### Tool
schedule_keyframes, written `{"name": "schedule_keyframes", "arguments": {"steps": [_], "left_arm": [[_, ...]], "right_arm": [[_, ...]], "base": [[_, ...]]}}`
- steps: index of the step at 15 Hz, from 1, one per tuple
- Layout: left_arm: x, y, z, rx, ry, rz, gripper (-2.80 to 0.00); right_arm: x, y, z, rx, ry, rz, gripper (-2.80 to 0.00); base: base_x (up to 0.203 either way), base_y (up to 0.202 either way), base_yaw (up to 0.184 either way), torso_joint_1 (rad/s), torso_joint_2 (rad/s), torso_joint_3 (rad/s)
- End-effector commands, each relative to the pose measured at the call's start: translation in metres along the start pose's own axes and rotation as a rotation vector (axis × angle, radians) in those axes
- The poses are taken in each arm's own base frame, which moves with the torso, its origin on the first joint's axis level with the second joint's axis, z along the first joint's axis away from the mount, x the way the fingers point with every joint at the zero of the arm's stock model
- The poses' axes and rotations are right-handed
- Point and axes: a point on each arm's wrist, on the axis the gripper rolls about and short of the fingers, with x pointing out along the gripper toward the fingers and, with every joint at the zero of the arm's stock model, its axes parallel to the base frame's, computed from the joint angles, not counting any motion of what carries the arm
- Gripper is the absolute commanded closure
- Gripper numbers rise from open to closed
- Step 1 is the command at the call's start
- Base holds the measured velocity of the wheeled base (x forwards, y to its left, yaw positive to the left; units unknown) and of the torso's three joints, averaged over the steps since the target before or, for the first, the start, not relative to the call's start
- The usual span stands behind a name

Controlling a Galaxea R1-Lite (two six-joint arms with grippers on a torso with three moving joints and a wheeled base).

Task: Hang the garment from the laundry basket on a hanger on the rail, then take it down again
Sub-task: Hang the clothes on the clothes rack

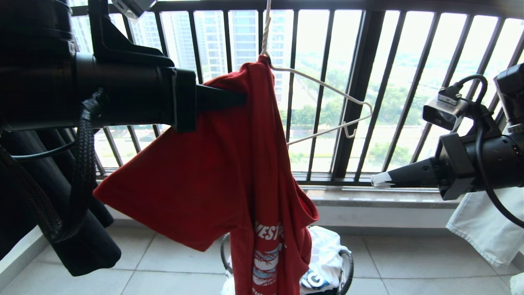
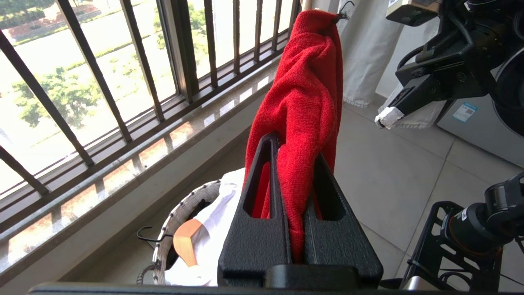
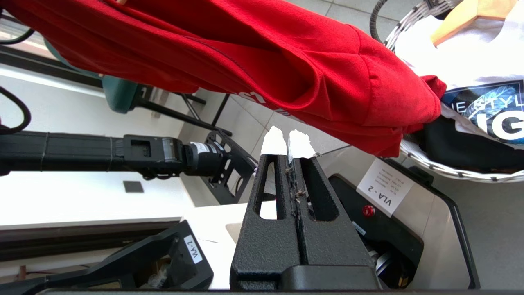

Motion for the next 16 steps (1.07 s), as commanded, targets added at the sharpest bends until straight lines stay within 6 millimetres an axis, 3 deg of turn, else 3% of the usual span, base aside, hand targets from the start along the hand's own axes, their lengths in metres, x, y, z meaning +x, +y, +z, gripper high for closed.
{"name": "schedule_keyframes", "arguments": {"steps": [1, 2, 5, 9, 16], "left_arm": [[-0.007, -0.001, -0.003, -0.006, 0.002, 0.009, 0.0], [-0.006, 0.0, -0.006, -0.012, 0.012, 0.009, 0.0], [-0.006, 0.0, -0.01, -0.013, 0.023, 0.008, 0.0], [-0.007, -0.001, -0.009, -0.013, 0.02, 0.008, 0.0], [-0.01, -0.002, -0.008, -0.008, 0.012, 0.007, 0.0]], "right_arm": [[0.028, -0.031, -0.002, 0.083, 0.086, -0.024, 0.0], [0.034, -0.037, -0.006, 0.062, 0.093, -0.021, -2.8], [0.054, -0.051, -0.015, 0.042, 0.101, 0.004, -2.8], [0.072, -0.062, -0.012, 0.081, 0.077, 0.024, -2.8], [0.095, -0.04, -0.022, 0.013, 0.105, -0.02, -2.8]], "base": [[0.0, 0.0, 0.0, 0.0, 0.0, 0.0], [0.0, 0.0, 0.0, 0.0, 0.0, 0.0], [0.0, 0.0, 0.0, 0.0, 0.0, 0.0], [0.0, 0.0, 0.0, 0.0, 0.0, 0.0], [0.0, 0.0, 0.0, 0.0, 0.0, 0.0]]}}
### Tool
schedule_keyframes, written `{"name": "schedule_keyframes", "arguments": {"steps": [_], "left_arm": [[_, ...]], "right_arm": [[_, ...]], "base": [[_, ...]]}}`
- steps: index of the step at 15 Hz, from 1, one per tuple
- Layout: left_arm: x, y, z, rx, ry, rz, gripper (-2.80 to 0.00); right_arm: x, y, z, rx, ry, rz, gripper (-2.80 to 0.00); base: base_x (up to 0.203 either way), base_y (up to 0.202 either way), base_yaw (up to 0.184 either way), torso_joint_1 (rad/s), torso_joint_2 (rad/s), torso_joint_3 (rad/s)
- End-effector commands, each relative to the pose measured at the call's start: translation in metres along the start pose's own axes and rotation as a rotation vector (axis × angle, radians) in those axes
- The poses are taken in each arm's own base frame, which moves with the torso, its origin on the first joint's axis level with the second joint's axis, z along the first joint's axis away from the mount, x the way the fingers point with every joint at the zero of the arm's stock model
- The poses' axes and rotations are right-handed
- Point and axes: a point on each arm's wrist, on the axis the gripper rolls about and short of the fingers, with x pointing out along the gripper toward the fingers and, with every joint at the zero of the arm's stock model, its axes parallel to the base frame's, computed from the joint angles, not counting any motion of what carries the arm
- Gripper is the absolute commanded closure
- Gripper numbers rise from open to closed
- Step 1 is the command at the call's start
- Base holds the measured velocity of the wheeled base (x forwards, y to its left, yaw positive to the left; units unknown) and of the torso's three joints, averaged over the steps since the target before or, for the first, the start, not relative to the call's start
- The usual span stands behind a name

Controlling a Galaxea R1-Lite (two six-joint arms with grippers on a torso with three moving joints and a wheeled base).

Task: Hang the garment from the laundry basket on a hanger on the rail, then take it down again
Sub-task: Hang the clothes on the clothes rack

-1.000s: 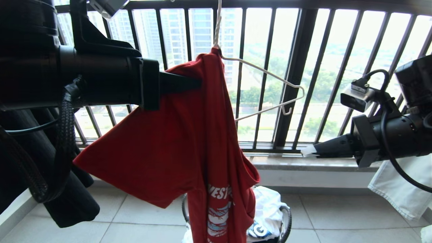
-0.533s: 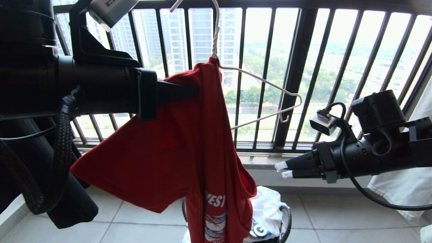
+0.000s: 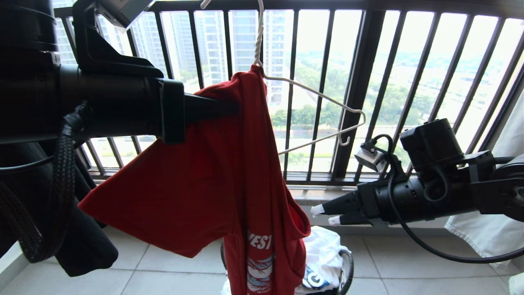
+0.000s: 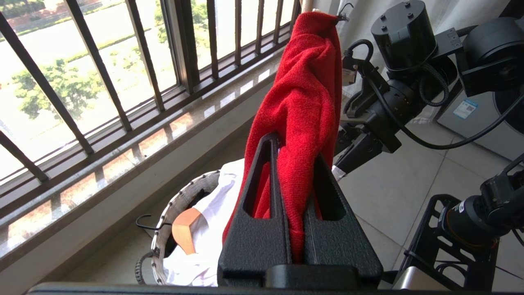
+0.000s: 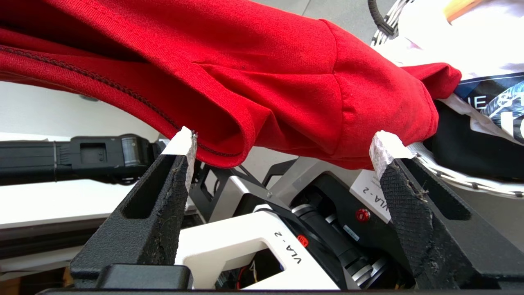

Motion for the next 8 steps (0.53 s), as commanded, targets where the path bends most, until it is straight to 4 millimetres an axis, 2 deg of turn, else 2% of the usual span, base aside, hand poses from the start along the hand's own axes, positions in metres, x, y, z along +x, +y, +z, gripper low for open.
{"name": "schedule_keyframes", "arguments": {"steps": [1, 4, 8], "left_arm": [[0.0, 0.0, 0.0, 0.0, 0.001, -0.003, 0.0], [-0.001, -0.001, 0.0, 0.001, -0.001, -0.004, 0.0], [-0.002, -0.001, 0.0, 0.002, -0.003, -0.004, 0.0]], "right_arm": [[0.004, 0.005, -0.001, -0.015, 0.007, 0.012, -2.8], [0.014, 0.0, 0.002, -0.02, -0.002, -0.018, -2.8], [0.023, 0.004, 0.002, -0.035, 0.016, -0.003, -2.8]], "base": [[0.0, 0.0, 0.0, 0.0, 0.0, 0.0], [0.0, 0.0, 0.0, 0.0, 0.0, 0.0], [0.0, 0.0, 0.0, 0.0, 0.0, 0.0]]}}
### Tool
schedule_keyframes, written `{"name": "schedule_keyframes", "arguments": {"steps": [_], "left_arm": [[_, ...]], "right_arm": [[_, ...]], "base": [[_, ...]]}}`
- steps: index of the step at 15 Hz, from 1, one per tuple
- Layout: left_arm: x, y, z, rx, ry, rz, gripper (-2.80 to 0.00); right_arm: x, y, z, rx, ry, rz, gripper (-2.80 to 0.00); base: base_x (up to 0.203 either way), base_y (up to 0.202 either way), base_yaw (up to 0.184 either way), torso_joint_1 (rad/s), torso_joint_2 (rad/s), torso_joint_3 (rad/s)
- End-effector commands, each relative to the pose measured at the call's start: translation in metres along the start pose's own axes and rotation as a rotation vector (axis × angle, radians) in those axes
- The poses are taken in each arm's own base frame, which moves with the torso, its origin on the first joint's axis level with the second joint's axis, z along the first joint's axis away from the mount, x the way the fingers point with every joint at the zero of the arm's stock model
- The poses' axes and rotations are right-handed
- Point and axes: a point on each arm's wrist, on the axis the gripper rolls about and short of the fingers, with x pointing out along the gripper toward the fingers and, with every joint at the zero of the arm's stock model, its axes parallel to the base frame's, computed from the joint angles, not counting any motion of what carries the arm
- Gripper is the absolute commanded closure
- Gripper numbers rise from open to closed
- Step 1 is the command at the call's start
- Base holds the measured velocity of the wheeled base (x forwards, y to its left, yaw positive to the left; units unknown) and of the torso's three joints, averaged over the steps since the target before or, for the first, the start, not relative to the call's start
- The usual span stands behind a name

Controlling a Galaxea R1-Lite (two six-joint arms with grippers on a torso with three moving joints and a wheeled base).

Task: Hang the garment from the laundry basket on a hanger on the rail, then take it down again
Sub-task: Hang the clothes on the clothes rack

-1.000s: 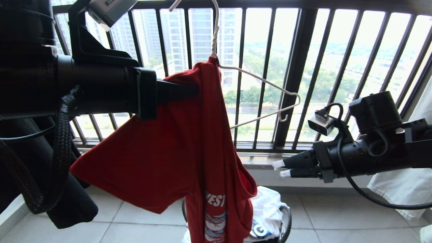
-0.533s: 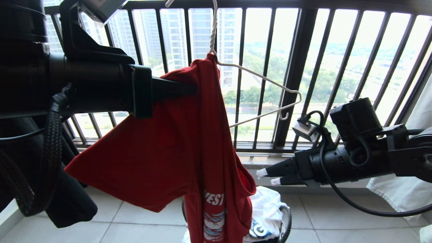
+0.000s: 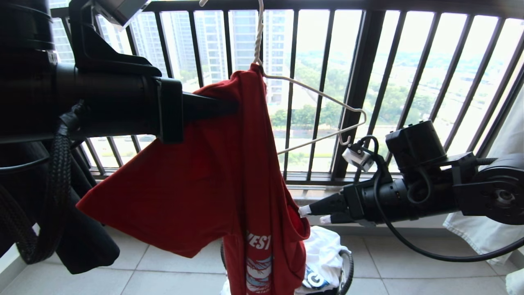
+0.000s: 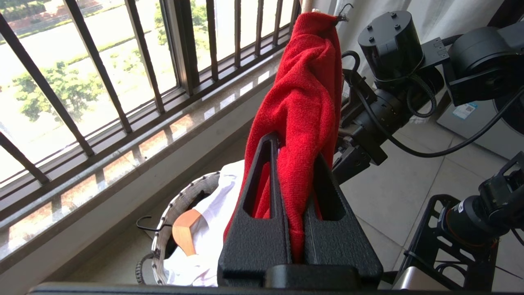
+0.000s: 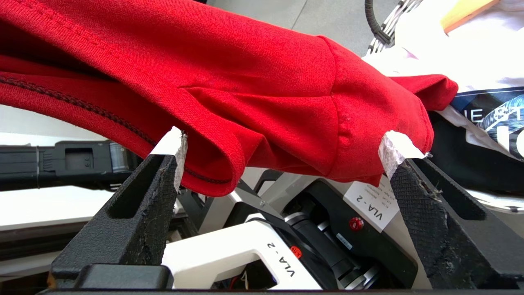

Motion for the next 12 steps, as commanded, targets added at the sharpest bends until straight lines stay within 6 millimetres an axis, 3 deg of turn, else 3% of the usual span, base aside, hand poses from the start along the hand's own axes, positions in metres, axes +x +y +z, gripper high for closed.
{"name": "schedule_keyframes", "arguments": {"steps": [1, 8, 9, 12], "left_arm": [[0.0, 0.0, 0.0, -0.001, 0.0, -0.002, 0.0], [-0.003, -0.001, 0.0, 0.001, -0.004, -0.002, 0.0], [-0.003, -0.001, 0.001, 0.001, -0.005, -0.002, 0.0], [-0.004, -0.002, 0.001, 0.003, -0.008, -0.003, 0.0]], "right_arm": [[0.008, 0.0, 0.0, 0.0, 0.019, 0.01, -2.8], [0.024, 0.004, 0.01, -0.024, 0.007, -0.024, -2.8], [0.025, 0.005, 0.01, -0.028, 0.003, -0.03, 0.0], [0.024, 0.007, 0.01, -0.03, 0.003, -0.027, 0.0]], "base": [[0.0, 0.0, 0.0, 0.0, 0.0, 0.0], [0.0, 0.0, 0.0, 0.0, 0.0, 0.0], [0.0, 0.0, 0.0, 0.0, 0.0, 0.0], [0.0, 0.0, 0.0, 0.0, 0.0, 0.0]]}}
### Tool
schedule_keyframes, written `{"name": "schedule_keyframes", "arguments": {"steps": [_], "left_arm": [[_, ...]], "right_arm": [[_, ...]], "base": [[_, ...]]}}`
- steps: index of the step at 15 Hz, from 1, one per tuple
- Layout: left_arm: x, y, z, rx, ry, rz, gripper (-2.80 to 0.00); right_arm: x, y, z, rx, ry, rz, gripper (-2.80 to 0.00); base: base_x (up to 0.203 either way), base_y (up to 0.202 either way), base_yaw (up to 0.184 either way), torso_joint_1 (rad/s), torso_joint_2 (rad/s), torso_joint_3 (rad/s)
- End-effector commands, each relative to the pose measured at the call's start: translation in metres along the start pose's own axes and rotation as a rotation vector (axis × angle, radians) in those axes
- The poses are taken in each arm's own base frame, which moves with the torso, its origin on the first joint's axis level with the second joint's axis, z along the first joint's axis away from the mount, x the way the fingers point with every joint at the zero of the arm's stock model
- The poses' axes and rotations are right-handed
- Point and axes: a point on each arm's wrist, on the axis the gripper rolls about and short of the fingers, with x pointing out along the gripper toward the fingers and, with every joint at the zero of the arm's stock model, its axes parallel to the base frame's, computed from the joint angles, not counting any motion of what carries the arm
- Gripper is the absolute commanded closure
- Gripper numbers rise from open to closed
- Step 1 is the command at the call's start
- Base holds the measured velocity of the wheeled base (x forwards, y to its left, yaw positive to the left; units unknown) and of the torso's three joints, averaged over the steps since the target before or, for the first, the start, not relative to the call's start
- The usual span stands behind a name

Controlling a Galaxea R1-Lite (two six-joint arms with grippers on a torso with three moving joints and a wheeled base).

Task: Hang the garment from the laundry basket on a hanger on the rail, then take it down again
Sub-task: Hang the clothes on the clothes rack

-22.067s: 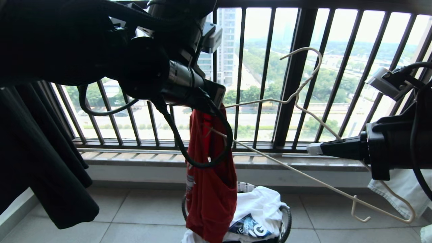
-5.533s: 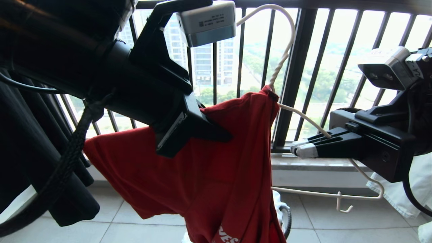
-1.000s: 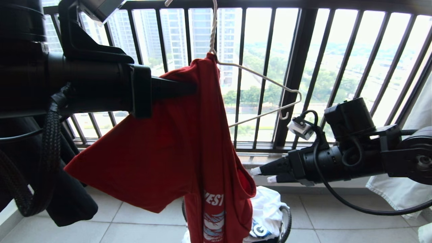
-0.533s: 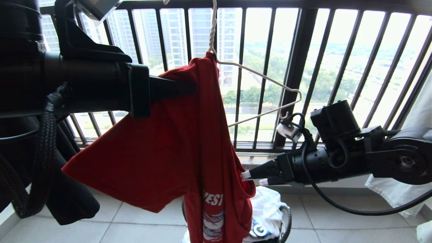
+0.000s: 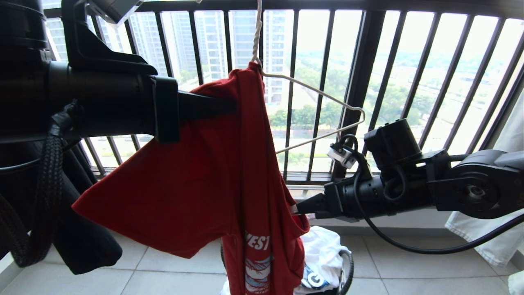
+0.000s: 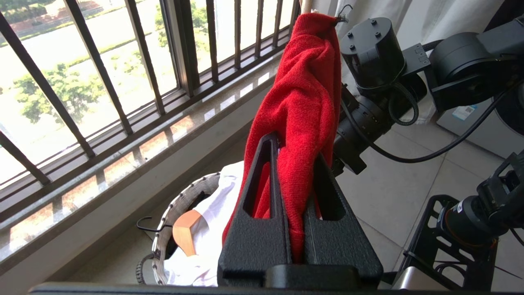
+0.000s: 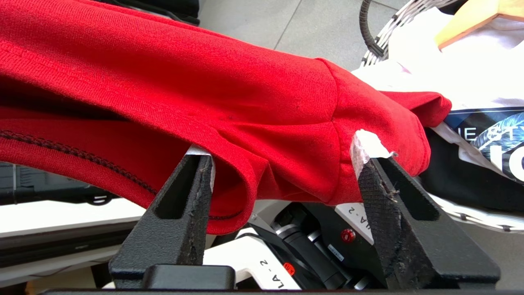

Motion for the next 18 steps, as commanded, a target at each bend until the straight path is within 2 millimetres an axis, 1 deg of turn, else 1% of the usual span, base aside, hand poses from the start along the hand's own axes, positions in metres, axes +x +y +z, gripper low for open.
{"name": "schedule_keyframes", "arguments": {"steps": [1, 4, 6, 9, 11, 13, 18], "left_arm": [[-0.001, 0.0, 0.0, 0.0, -0.001, -0.003, 0.0], [-0.005, -0.003, 0.001, 0.002, -0.007, -0.007, 0.0], [-0.008, -0.004, 0.001, 0.005, -0.012, -0.009, 0.0], [-0.012, -0.006, 0.002, 0.008, -0.019, -0.01, 0.0], [-0.012, -0.008, 0.0, 0.01, -0.013, -0.019, 0.0], [-0.011, -0.013, -0.002, 0.013, -0.007, -0.045, 0.0], [-0.007, -0.013, -0.004, 0.011, 0.004, -0.05, 0.0]], "right_arm": [[0.0, 0.001, 0.0, 0.002, 0.001, 0.003, 0.0], [-0.005, 0.0, 0.001, 0.006, -0.017, -0.011, 0.0], [-0.015, -0.004, 0.006, 0.014, -0.058, -0.038, 0.0], [-0.035, -0.015, 0.013, 0.037, -0.124, -0.079, 0.0], [-0.044, -0.023, 0.018, 0.051, -0.16, -0.106, 0.0], [-0.052, -0.027, 0.025, 0.056, -0.194, -0.12, 0.0], [-0.079, -0.032, 0.044, 0.049, -0.3, -0.15, 0.0]], "base": [[0.0, 0.0, 0.0, 0.0, 0.0, 0.0], [0.0, 0.0, 0.0, 0.0, 0.0, 0.0], [0.0, 0.0, 0.0, 0.0, 0.0, 0.0], [0.0, 0.0, 0.0, 0.0, 0.0, 0.0], [0.0, 0.0, 0.0, 0.0, 0.0, 0.0], [0.0, 0.0, 0.0, 0.0, 0.0, 0.0], [0.0, 0.0, 0.0, 0.0, 0.0, 0.0]]}}
